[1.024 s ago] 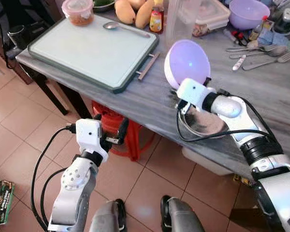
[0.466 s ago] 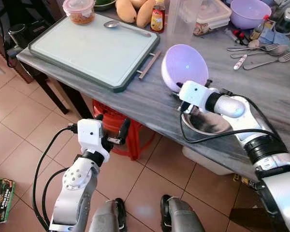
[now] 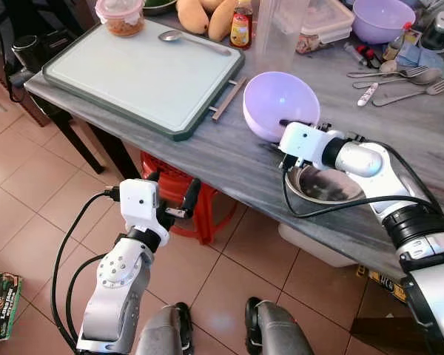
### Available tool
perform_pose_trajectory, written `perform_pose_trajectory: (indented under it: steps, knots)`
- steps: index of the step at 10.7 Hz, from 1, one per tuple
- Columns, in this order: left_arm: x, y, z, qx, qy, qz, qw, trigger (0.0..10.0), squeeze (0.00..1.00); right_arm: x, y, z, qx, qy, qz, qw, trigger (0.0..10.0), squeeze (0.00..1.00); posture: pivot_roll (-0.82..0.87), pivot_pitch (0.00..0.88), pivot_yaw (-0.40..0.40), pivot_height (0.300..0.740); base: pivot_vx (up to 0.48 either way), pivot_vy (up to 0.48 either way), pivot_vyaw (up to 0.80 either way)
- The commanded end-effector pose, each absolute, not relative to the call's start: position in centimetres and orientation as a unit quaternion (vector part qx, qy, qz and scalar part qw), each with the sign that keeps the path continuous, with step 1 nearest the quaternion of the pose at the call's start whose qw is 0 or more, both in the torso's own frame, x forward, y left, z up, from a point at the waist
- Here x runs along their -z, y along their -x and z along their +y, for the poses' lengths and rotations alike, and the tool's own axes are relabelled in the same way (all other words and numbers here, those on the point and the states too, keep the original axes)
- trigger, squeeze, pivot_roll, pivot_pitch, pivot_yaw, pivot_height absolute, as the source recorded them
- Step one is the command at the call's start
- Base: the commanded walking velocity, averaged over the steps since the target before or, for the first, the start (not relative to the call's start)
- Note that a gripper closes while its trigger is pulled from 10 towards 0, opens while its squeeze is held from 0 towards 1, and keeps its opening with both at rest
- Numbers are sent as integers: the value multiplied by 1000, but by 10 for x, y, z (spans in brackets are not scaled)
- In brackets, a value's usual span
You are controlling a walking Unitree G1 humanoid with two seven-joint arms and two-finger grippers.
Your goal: Setting the table
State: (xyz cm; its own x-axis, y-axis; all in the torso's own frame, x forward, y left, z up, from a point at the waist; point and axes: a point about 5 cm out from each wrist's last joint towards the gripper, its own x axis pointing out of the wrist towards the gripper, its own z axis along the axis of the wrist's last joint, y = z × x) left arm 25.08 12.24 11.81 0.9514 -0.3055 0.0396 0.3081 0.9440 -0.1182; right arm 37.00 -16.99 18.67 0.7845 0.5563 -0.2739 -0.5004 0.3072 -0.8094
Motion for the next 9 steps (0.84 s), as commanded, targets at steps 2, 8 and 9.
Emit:
perform_pose_trajectory:
  steps: [2, 8, 9]
  knots:
    - [-114, -252, 123, 150, 60, -1, 987, 10000, 0, -191, -370, -176, -307, 504, -29, 807, 10000, 0, -44, 234, 20, 740, 0, 0, 0]
    - [-114, -256, 120, 153, 60, -7, 986, 10000, 0, -195, -361, -172, -306, 493, -54, 813, 10000, 0, -59, 216, 21, 740, 0, 0, 0]
    - [-114, -257, 119, 154, 60, -7, 986, 10000, 0, -187, -354, -166, -344, 491, -43, 799, 10000, 0, -60, 215, 20, 740, 0, 0, 0]
